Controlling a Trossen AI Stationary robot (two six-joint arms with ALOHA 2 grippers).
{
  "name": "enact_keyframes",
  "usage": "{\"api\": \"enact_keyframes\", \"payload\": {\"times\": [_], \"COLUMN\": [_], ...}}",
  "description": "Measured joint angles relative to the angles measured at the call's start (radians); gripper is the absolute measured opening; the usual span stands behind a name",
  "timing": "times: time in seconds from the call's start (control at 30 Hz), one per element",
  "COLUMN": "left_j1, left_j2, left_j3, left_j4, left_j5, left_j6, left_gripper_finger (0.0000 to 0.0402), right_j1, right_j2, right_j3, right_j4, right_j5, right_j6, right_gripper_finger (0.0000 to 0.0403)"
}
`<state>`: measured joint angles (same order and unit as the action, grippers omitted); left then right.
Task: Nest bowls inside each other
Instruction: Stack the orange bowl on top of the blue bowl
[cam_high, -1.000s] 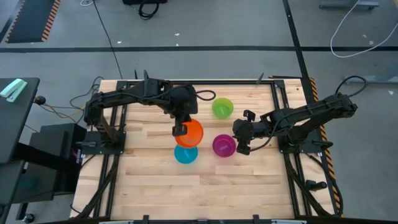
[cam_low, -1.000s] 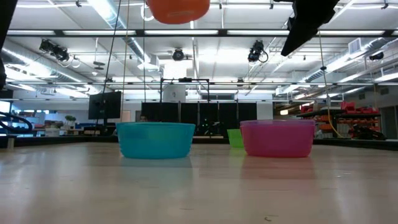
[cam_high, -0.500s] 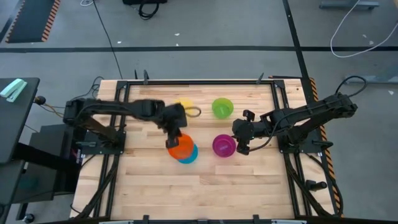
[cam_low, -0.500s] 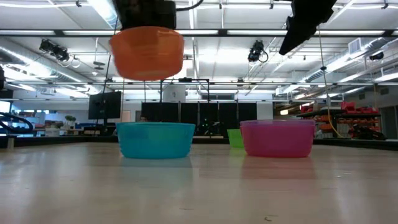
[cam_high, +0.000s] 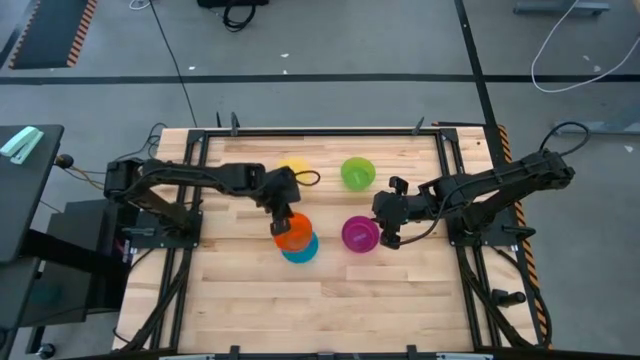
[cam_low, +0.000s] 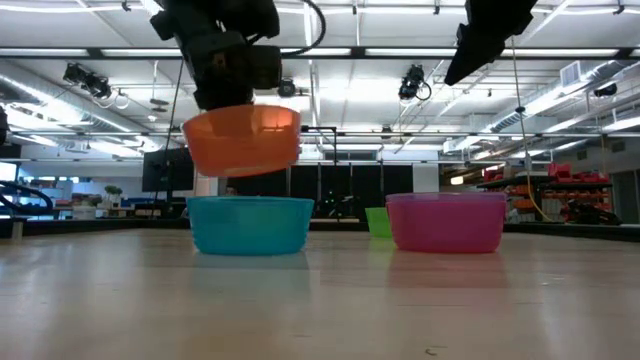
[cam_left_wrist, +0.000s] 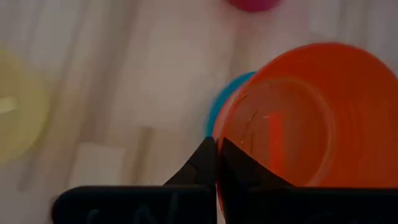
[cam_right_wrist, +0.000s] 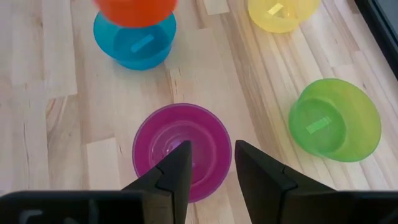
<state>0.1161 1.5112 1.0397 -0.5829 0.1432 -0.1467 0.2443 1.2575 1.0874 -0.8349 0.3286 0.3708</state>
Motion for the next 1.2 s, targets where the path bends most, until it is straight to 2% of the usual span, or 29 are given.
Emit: {"api": "enact_keyframes", "payload": {"times": [0.47,1.03,1.2], "left_j1": [0.022,0.022,0.022], "left_j2": [0.180,0.177,0.177], "left_j3": [0.000,0.004,0.023], "left_j4": [0.012,0.045,0.033], "left_j5": [0.060,0.061,0.064], "left_j6": [0.000,0.000,-0.008], "left_gripper_finger": [0.0007,0.0019,0.0041], "right_j1": [-0.006,-0.029,-0.029], "right_j2": [0.000,0.000,0.000], "right_j3": [0.000,0.000,0.000], "right_j4": [0.015,0.014,0.014], "right_j5": [0.000,0.000,0.000], "right_j6": [-0.008,-0.006,-0.004], "right_gripper_finger": [0.0130,0.0130,0.0130]}}
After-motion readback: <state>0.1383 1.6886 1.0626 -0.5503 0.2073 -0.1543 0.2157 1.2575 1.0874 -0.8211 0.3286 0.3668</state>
